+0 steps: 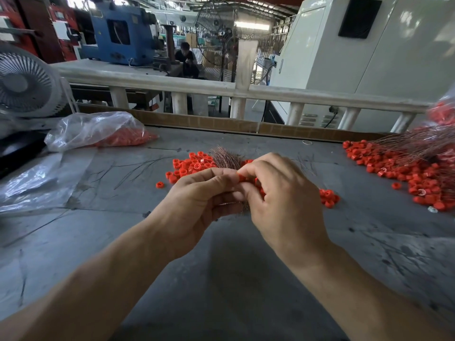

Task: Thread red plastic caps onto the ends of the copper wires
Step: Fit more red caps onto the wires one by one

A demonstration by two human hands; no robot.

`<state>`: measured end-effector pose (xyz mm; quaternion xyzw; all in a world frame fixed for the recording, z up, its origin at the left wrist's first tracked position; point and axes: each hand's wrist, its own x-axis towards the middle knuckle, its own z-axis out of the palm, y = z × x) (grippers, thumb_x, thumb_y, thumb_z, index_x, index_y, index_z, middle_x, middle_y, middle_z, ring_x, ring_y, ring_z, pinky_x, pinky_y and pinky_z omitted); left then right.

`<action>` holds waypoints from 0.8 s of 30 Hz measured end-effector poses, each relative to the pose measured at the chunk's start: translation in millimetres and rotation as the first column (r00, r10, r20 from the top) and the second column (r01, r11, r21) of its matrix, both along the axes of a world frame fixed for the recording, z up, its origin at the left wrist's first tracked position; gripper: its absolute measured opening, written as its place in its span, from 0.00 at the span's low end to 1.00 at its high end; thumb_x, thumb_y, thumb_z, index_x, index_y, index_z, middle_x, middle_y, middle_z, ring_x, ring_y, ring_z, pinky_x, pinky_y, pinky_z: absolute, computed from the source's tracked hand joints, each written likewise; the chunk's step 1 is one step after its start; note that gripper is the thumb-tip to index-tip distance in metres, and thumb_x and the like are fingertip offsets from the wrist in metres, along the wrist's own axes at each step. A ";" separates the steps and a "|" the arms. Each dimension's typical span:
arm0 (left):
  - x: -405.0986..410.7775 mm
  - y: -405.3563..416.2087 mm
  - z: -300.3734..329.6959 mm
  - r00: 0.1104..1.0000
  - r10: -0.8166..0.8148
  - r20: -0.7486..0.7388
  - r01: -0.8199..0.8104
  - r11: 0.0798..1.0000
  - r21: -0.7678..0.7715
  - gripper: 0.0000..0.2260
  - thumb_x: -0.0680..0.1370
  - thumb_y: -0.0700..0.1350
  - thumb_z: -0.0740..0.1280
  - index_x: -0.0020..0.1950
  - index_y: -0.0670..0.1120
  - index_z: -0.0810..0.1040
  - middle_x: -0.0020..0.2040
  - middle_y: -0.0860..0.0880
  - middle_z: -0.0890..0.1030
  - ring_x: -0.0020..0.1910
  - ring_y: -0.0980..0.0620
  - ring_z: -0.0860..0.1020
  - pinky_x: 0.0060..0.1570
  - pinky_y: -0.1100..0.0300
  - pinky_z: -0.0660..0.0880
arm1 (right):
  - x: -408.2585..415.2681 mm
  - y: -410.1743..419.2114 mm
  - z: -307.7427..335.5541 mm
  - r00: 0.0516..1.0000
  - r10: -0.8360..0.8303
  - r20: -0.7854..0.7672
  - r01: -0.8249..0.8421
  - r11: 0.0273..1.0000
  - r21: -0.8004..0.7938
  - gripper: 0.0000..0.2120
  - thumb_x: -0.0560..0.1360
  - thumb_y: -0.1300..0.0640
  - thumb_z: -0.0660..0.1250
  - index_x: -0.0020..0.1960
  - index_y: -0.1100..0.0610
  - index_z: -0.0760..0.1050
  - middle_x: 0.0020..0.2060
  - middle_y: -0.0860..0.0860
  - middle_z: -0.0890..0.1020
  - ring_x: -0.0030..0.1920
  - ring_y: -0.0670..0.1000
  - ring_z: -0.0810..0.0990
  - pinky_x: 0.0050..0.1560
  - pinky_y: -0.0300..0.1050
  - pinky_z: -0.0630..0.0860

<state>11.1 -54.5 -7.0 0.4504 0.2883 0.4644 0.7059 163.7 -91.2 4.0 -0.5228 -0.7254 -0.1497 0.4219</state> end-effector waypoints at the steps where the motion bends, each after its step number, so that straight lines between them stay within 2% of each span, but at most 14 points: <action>1: -1.2 0.5 0.5 1.000 -0.007 -0.004 0.007 1.000 -0.001 0.10 0.78 0.42 0.68 0.56 0.38 0.80 0.49 0.37 0.81 0.48 0.44 0.80 0.53 0.52 0.80 | 0.2 0.3 0.7 1.000 0.000 0.011 -0.001 1.000 0.013 0.04 0.74 0.56 0.73 0.47 0.55 0.82 0.44 0.47 0.81 0.48 0.52 0.80 0.45 0.49 0.78; 6: -3.7 1.1 1.9 0.999 -0.031 -0.010 0.031 0.999 0.015 0.08 0.78 0.42 0.68 0.53 0.41 0.84 0.50 0.39 0.83 0.47 0.47 0.82 0.50 0.55 0.81 | 4.0 3.2 3.2 1.000 0.021 0.013 -0.022 0.998 0.066 0.09 0.77 0.52 0.68 0.46 0.58 0.82 0.42 0.50 0.81 0.45 0.53 0.80 0.46 0.47 0.77; 9: -2.5 0.5 1.7 1.000 -0.026 -0.011 0.026 0.999 0.023 0.06 0.76 0.41 0.70 0.50 0.41 0.85 0.47 0.40 0.83 0.44 0.48 0.82 0.46 0.57 0.82 | 7.3 4.0 0.4 0.999 0.034 0.010 -0.035 0.996 0.087 0.06 0.77 0.56 0.72 0.46 0.59 0.82 0.42 0.51 0.81 0.45 0.53 0.80 0.46 0.50 0.78; 14: -1.8 0.5 2.8 1.000 -0.006 -0.010 0.006 1.000 0.030 0.06 0.72 0.43 0.72 0.45 0.42 0.85 0.44 0.40 0.83 0.44 0.47 0.82 0.49 0.55 0.81 | 8.7 6.2 -2.4 0.997 0.073 -0.007 -0.071 0.989 0.126 0.04 0.76 0.59 0.75 0.45 0.60 0.83 0.41 0.52 0.81 0.43 0.54 0.80 0.45 0.52 0.78; 20: -1.3 -0.4 3.9 1.000 -0.016 0.000 0.016 0.999 0.036 0.05 0.72 0.43 0.73 0.44 0.43 0.86 0.44 0.41 0.83 0.41 0.50 0.82 0.43 0.59 0.82 | 9.6 6.8 -2.3 0.995 0.097 0.021 -0.099 0.989 0.108 0.04 0.78 0.60 0.71 0.45 0.60 0.81 0.42 0.52 0.81 0.45 0.54 0.79 0.46 0.51 0.77; 24: -3.0 -1.0 4.2 0.997 -0.076 -0.035 0.077 0.996 0.041 0.08 0.74 0.45 0.72 0.49 0.41 0.85 0.48 0.40 0.83 0.42 0.50 0.82 0.42 0.59 0.81 | 11.7 7.1 -2.5 0.994 0.105 0.032 -0.108 0.986 0.125 0.03 0.77 0.64 0.71 0.44 0.61 0.79 0.41 0.52 0.79 0.44 0.54 0.77 0.47 0.46 0.74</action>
